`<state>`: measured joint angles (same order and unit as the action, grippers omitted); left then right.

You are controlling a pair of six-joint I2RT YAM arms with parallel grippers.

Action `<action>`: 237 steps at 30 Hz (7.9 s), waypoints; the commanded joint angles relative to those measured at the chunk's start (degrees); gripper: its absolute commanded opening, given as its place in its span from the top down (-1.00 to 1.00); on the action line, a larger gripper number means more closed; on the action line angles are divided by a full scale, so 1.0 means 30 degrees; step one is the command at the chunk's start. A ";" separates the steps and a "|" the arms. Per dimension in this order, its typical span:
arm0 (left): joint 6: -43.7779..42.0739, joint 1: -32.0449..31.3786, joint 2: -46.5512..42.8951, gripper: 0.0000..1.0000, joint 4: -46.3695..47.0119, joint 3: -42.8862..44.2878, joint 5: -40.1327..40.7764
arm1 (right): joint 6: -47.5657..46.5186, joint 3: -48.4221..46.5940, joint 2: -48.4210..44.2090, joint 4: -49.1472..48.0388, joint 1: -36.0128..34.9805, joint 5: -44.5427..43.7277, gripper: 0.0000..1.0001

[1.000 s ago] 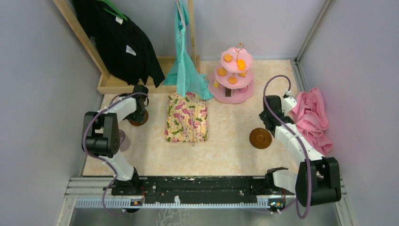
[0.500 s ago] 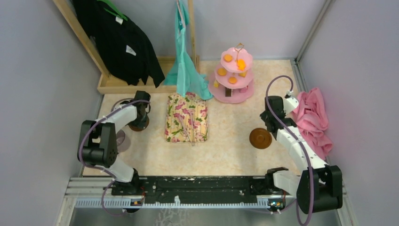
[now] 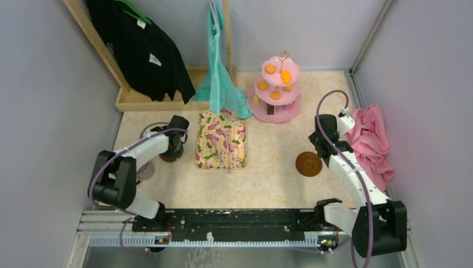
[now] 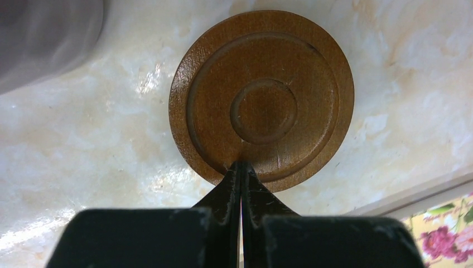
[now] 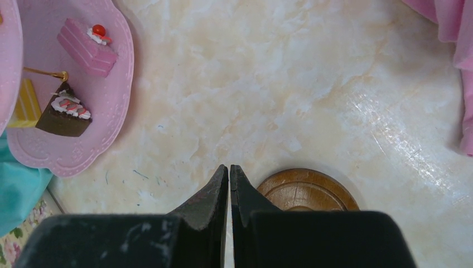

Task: Serve the afternoon tea
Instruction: Move the coaster to the center of the board, then adjust the coaster at the center of the board.

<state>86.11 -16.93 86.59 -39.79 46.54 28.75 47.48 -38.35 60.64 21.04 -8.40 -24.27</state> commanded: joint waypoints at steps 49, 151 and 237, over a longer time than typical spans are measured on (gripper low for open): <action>0.6148 -1.8851 0.1416 1.00 -0.9868 0.1034 -0.5289 | -0.1575 -0.0217 -0.1416 0.0030 -0.1255 0.0578 0.90; -1.8245 -1.3766 0.4794 0.93 1.3994 0.6671 -0.6144 | -0.2012 0.2042 -0.4140 0.1794 -0.2296 0.1660 0.94; -1.8279 -1.1755 -1.0345 -1.00 1.1330 -0.1264 0.3916 | -0.3968 -0.4000 1.0706 -0.1982 -1.0792 0.3091 0.38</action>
<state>31.44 -52.95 55.18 -6.04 42.13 41.47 36.99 -51.72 94.08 15.57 -41.71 -13.39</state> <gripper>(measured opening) 0.998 0.277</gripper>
